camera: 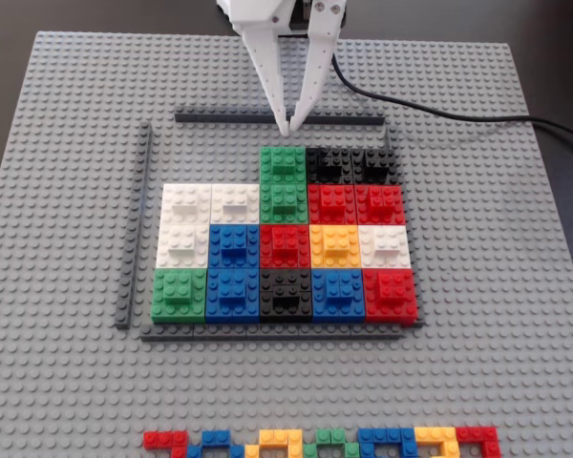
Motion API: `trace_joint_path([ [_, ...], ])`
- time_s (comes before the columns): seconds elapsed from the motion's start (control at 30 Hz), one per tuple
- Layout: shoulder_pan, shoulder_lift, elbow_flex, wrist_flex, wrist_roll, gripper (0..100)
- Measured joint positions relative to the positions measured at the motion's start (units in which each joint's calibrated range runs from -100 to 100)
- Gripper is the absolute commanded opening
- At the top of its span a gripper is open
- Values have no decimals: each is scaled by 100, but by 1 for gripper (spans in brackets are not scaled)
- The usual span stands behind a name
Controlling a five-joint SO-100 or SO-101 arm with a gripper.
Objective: Grab the cube and place it into the grid
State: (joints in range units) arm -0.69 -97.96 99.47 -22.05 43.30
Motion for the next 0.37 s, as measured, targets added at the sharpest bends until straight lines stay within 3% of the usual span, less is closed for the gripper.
trace_joint_path([
  [0.37,0,0,0,-88,5,0],
])
